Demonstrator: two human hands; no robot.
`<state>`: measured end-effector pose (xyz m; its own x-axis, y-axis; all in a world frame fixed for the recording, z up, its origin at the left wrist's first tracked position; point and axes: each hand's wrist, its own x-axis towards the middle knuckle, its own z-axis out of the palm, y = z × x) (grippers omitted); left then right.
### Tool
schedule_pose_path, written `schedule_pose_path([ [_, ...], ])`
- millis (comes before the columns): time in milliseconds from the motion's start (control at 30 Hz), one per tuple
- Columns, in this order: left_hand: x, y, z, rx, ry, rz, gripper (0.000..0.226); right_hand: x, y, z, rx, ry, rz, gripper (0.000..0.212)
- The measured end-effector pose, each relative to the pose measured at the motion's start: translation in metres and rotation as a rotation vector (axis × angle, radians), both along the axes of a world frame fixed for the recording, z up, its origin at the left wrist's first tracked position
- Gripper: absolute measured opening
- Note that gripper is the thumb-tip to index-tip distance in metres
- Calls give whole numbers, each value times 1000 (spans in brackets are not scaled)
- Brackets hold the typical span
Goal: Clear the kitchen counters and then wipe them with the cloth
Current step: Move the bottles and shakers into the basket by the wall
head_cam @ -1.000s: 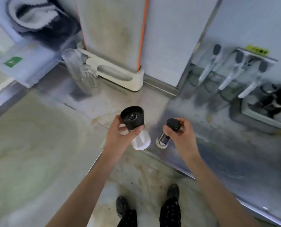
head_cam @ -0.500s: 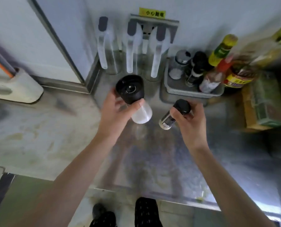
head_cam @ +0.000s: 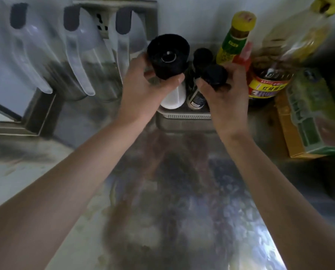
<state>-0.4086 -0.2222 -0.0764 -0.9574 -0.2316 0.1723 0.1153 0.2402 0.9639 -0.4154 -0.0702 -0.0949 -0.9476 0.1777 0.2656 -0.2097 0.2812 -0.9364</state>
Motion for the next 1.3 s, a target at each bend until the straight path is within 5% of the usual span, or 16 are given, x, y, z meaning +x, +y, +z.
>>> schedule_pose_path([
  [167,-5,10,-18,-223,47,-31,51,4,-5,-20,191,40,-12,45],
  [333,-11,11,-30,-215,6,5,47,4,-4,-30,231,13,-13,46],
  [533,-8,15,-35,-320,17,-6,82,5,-2,-27,394,68,-30,39],
  [633,-9,16,-38,-360,49,-45,78,5,0,-28,416,73,-28,40],
  [1300,-10,22,-54,-353,36,-30,85,4,-4,-34,562,100,-85,38],
])
